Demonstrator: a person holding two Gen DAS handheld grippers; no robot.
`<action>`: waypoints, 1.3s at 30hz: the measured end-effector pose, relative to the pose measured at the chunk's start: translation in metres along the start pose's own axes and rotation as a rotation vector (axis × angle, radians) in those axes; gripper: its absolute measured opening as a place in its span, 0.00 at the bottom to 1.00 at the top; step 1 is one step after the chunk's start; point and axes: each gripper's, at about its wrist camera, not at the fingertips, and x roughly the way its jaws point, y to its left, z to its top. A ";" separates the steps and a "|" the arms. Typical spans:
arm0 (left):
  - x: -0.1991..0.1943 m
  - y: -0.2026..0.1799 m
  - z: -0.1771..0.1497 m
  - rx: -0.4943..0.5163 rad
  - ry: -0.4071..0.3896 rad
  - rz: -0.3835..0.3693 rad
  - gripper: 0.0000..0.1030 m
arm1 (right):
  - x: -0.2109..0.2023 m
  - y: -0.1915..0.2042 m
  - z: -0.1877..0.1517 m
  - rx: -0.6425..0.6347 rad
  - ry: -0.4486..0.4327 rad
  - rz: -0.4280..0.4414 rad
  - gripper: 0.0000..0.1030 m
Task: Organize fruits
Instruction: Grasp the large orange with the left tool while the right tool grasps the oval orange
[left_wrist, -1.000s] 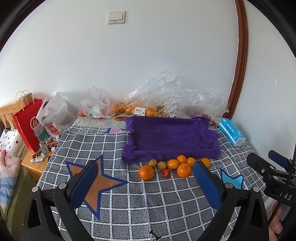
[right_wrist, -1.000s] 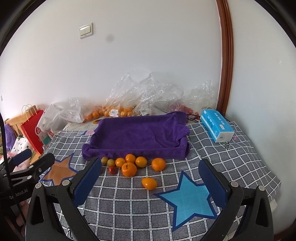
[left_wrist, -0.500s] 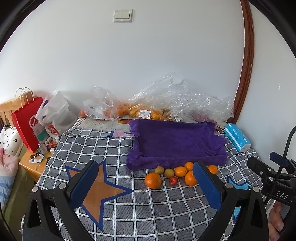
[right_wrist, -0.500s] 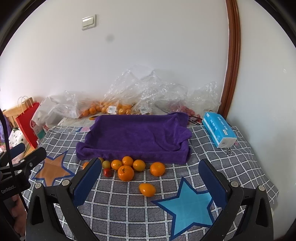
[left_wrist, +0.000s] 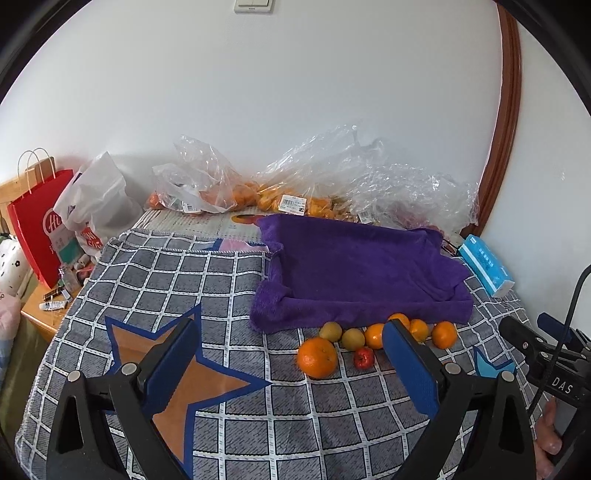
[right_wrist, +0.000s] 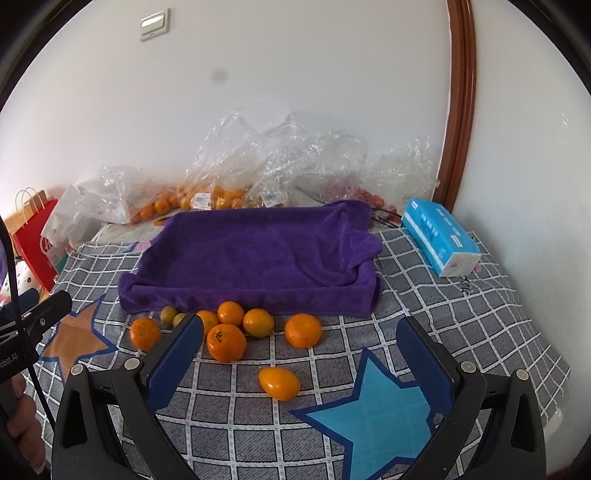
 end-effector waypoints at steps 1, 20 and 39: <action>0.003 0.001 -0.001 0.004 0.003 -0.006 0.96 | 0.002 -0.002 -0.002 0.007 0.001 0.010 1.00; 0.042 0.024 -0.021 0.014 0.116 0.011 0.96 | 0.041 -0.012 -0.028 0.039 0.049 -0.026 0.93; 0.062 0.034 -0.037 -0.018 0.229 -0.031 0.92 | 0.065 -0.005 -0.056 0.038 0.159 0.101 0.67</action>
